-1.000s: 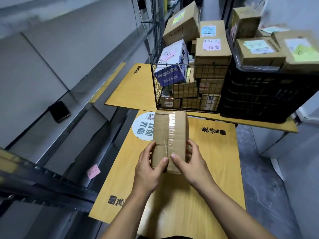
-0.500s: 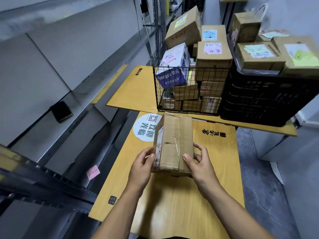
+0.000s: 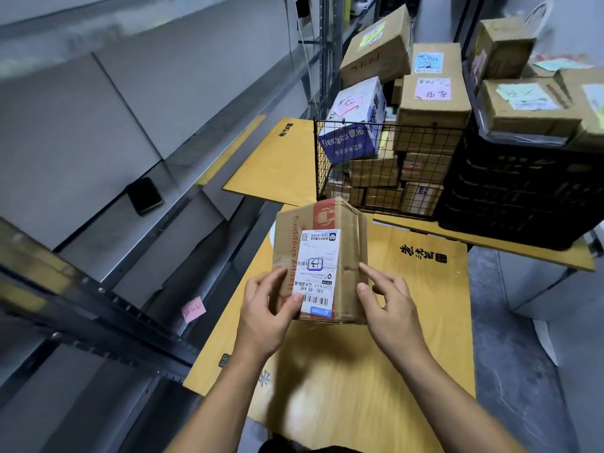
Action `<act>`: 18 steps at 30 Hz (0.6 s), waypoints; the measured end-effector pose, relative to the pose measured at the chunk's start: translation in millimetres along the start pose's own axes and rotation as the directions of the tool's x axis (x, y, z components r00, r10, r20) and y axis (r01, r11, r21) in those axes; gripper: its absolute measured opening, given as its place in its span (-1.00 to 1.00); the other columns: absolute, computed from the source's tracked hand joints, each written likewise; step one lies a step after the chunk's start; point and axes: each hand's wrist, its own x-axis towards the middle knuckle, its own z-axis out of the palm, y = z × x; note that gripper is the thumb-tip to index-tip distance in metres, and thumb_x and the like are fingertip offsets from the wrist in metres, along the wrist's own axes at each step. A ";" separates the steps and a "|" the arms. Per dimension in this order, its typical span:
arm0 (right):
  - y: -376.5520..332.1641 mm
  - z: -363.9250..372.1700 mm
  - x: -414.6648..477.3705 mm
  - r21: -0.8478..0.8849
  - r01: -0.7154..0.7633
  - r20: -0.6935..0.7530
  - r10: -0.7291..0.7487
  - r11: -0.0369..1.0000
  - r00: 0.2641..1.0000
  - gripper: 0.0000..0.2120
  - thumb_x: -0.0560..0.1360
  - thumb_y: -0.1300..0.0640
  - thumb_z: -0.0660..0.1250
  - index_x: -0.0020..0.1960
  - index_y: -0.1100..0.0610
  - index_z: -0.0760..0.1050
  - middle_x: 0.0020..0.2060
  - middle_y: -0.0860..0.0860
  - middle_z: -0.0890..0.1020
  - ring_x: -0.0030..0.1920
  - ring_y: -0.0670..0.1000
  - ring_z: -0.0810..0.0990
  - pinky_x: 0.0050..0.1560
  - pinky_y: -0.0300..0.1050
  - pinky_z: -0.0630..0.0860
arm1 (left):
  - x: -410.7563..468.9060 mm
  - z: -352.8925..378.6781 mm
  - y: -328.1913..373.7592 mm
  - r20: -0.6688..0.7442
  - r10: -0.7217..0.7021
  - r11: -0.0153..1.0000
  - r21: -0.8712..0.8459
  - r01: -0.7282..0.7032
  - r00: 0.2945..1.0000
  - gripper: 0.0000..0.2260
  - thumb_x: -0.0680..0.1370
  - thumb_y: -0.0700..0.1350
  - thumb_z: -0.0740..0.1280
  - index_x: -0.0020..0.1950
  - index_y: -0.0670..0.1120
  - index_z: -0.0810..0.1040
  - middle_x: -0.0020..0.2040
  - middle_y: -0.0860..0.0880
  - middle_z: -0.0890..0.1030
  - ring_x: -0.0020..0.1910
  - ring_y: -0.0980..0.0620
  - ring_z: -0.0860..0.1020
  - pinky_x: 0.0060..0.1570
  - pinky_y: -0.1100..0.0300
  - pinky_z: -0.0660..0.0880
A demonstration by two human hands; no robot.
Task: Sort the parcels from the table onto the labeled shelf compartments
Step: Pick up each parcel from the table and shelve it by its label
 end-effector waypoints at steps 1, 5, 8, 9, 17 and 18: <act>-2.3 1.8 0.3 0.003 0.010 -0.007 -0.010 1.000 1.000 -0.67 0.61 0.10 0.31 0.37 -0.04 0.54 0.20 -0.06 0.51 0.11 -0.34 0.49 0.17 -0.44 0.42 | -3.7 -1.9 -0.5 -0.018 0.000 1.000 0.022 0.000 1.000 -0.50 0.42 0.17 0.41 0.35 0.17 0.47 0.23 0.16 0.40 0.27 0.27 0.41 0.24 0.19 0.44; -8.0 16.3 -1.4 0.057 0.004 0.120 -0.011 0.998 0.993 -0.57 0.52 -0.16 0.35 0.38 -0.21 0.46 0.24 -0.08 0.56 0.14 -0.24 0.56 0.21 -0.13 0.55 | -16.6 -10.7 -0.6 -0.112 0.003 0.997 0.080 0.006 0.994 -0.50 0.41 0.14 0.42 0.35 0.12 0.50 0.26 0.09 0.39 0.28 0.26 0.40 0.22 0.43 0.34; -8.7 32.0 -3.7 0.063 0.004 0.255 -0.020 0.998 0.967 -0.40 0.41 -0.23 0.40 0.42 -0.34 0.32 0.31 -0.12 0.54 0.25 -0.19 0.53 0.28 -0.02 0.53 | -24.6 -22.1 -3.7 -0.193 0.030 0.993 0.121 -0.007 0.981 -0.51 0.44 0.04 0.48 0.35 0.05 0.51 0.26 0.05 0.39 0.25 0.42 0.33 0.14 0.62 0.22; -9.8 38.2 -4.7 0.065 0.000 0.284 -0.019 0.998 0.959 -0.36 0.39 -0.21 0.43 0.42 -0.36 0.29 0.33 -0.13 0.52 0.28 -0.18 0.52 0.31 -0.01 0.51 | -28.6 -26.5 -4.7 -0.215 0.032 0.991 0.136 -0.002 0.976 -0.52 0.45 -0.02 0.50 0.36 0.03 0.52 0.26 0.05 0.38 0.24 0.45 0.31 0.14 0.63 0.20; -38.2 100.4 -22.1 0.114 0.042 0.386 -0.083 0.993 0.919 -0.23 0.33 -0.20 0.50 0.43 -0.41 0.20 0.33 -0.07 0.53 0.32 -0.06 0.53 0.29 0.12 0.53 | -73.1 -70.2 -14.1 -0.403 0.044 0.978 0.202 0.042 0.914 -0.50 0.45 0.15 0.38 0.39 0.15 0.46 0.27 0.32 0.26 0.35 0.18 0.35 0.33 0.09 0.41; -42.3 109.6 -26.8 0.117 0.061 0.401 -0.104 0.991 0.910 -0.22 0.32 -0.21 0.48 0.44 -0.41 0.19 0.33 -0.06 0.54 0.32 -0.04 0.53 0.29 0.13 0.53 | -81.2 -77.9 -16.8 -0.425 0.033 0.978 0.201 0.059 0.905 -0.50 0.46 0.15 0.39 0.40 0.17 0.45 0.30 0.25 0.27 0.37 0.15 0.34 0.32 0.02 0.43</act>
